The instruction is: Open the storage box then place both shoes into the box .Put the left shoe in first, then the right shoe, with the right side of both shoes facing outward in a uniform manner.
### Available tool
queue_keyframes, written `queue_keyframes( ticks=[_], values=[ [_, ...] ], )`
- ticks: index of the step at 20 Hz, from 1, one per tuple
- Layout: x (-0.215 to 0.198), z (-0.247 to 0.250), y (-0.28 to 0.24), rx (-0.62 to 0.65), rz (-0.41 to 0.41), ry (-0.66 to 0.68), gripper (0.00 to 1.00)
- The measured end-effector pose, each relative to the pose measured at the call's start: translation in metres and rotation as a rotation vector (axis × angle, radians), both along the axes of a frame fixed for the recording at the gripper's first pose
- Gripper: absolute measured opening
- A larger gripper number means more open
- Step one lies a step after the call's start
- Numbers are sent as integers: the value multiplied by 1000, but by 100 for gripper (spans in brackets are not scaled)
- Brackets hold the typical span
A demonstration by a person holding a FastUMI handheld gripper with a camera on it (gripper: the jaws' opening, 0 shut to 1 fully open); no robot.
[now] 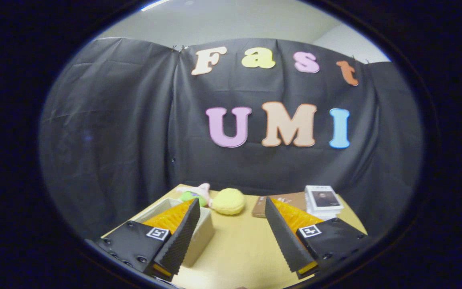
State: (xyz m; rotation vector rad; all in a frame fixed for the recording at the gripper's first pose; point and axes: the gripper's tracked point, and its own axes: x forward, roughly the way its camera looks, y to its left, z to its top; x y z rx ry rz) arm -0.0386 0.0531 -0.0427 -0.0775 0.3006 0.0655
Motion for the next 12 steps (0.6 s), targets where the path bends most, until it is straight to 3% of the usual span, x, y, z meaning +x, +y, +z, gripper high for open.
queue_keyframes(
  ticks=[6, 12],
  values=[
    [-42, 34, -92, -48, -132, -147, 100],
    [-67, 40, -139, -112, -201, -194, 100]
  ],
)
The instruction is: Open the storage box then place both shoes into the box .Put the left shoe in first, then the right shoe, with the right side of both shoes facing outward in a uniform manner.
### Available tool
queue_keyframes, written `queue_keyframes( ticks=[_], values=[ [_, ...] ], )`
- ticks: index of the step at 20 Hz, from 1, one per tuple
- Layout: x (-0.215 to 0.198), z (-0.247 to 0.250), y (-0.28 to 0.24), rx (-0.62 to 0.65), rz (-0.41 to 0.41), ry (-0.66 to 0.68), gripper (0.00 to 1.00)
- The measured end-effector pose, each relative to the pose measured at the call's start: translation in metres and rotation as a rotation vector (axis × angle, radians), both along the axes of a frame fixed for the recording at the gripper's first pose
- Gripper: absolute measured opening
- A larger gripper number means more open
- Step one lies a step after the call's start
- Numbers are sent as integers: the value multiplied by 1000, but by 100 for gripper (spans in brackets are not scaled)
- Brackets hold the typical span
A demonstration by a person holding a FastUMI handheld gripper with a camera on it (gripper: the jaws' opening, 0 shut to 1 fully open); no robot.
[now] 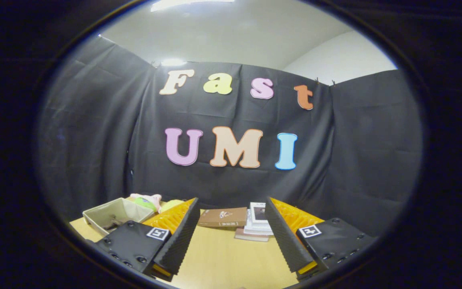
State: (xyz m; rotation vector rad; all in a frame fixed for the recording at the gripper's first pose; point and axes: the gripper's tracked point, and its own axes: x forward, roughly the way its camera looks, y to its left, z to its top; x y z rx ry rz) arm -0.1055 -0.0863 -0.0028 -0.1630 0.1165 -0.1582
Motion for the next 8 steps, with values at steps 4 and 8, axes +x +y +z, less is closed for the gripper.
queue_keyframes(
  ticks=[4, 8],
  values=[
    [-9, 8, -9, 38, -20, -24, 100],
    [-16, 8, -25, 38, -58, -26, 100]
  ],
)
